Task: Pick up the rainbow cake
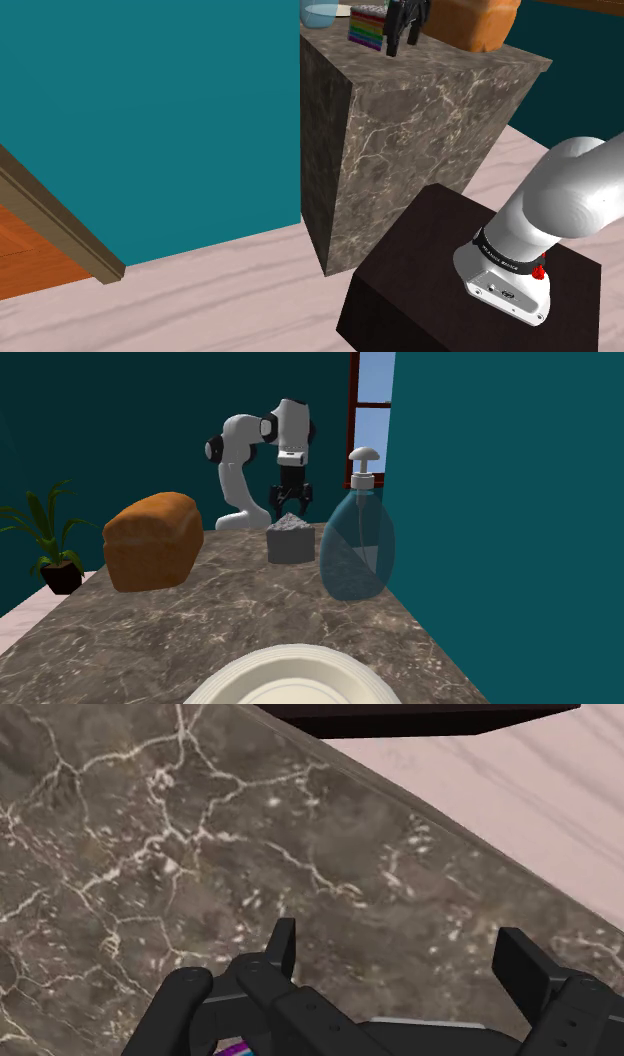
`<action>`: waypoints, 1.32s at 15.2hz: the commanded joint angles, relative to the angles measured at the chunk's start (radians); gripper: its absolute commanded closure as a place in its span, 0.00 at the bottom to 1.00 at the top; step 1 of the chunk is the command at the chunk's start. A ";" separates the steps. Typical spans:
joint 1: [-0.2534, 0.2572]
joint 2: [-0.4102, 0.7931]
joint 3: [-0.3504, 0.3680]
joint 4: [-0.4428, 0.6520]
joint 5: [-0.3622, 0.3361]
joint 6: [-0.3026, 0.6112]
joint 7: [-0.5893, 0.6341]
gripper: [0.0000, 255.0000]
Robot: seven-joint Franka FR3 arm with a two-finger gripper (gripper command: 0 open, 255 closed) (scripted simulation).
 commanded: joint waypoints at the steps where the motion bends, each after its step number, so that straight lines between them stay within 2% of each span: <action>1: -0.020 0.068 -0.009 0.084 0.004 -0.011 0.039 0.00; 7: -0.071 0.278 -0.043 0.363 0.022 -0.065 0.151 0.00; 13: -0.119 0.489 -0.090 0.679 0.053 -0.155 0.245 0.00; 20: -0.118 0.444 -0.089 0.524 0.050 -0.046 0.248 0.00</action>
